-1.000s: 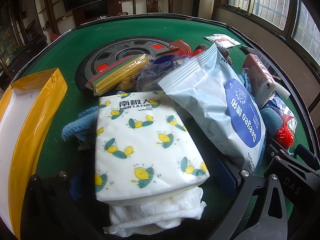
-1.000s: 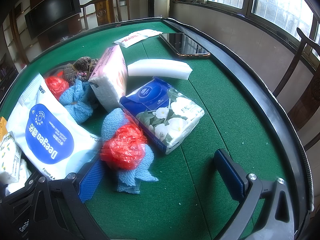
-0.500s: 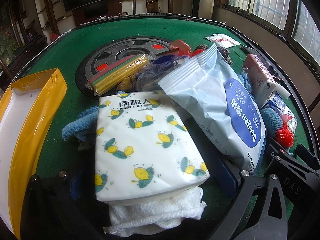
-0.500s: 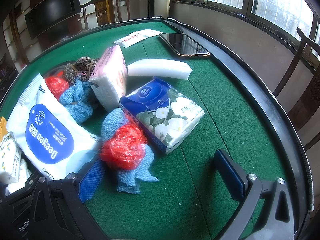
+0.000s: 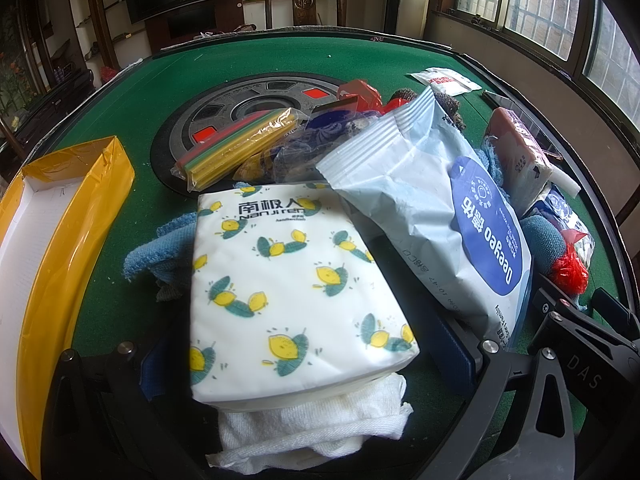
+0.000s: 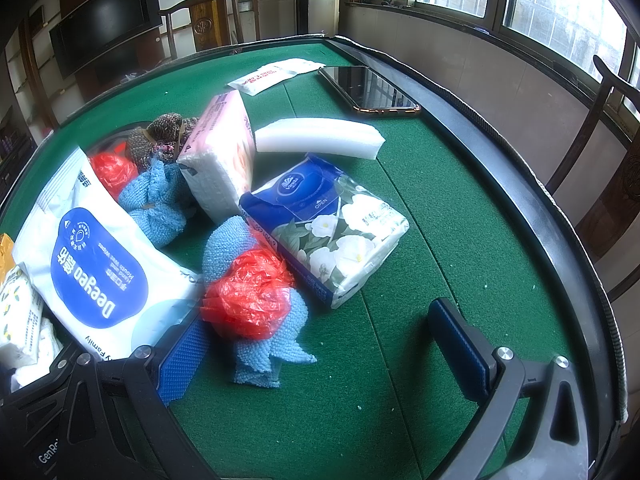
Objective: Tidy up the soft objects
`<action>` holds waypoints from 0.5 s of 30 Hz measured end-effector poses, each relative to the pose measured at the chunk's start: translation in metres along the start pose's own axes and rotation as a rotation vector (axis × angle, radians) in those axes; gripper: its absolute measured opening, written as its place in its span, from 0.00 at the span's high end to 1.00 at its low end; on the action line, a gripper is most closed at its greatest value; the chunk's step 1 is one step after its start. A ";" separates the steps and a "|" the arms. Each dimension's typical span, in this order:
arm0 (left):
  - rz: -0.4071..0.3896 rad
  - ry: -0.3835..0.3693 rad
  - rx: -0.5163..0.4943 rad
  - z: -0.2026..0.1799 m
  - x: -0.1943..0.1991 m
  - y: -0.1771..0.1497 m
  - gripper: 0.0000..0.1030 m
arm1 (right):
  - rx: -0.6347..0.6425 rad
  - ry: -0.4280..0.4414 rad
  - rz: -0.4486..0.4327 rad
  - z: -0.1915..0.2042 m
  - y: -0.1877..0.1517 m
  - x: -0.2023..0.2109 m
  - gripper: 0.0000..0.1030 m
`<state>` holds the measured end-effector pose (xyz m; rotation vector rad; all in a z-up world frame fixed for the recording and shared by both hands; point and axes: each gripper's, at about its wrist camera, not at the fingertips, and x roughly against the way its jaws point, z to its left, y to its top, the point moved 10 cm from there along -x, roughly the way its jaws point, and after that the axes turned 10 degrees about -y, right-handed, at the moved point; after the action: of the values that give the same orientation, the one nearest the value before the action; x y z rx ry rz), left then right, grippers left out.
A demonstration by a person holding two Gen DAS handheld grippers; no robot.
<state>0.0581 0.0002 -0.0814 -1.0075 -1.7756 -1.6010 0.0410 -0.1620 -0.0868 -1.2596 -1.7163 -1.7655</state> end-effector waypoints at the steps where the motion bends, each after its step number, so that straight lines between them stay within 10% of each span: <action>1: 0.000 0.000 0.000 0.000 0.000 0.000 0.00 | 0.000 0.000 0.000 0.000 0.000 0.000 0.01; 15: 0.060 -0.044 -0.055 -0.003 0.002 -0.005 0.00 | 0.090 0.067 0.064 0.006 0.000 -0.004 0.01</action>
<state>0.0529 -0.0025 -0.0822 -1.1191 -1.7216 -1.6105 0.0447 -0.1572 -0.0908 -1.1902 -1.6801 -1.6561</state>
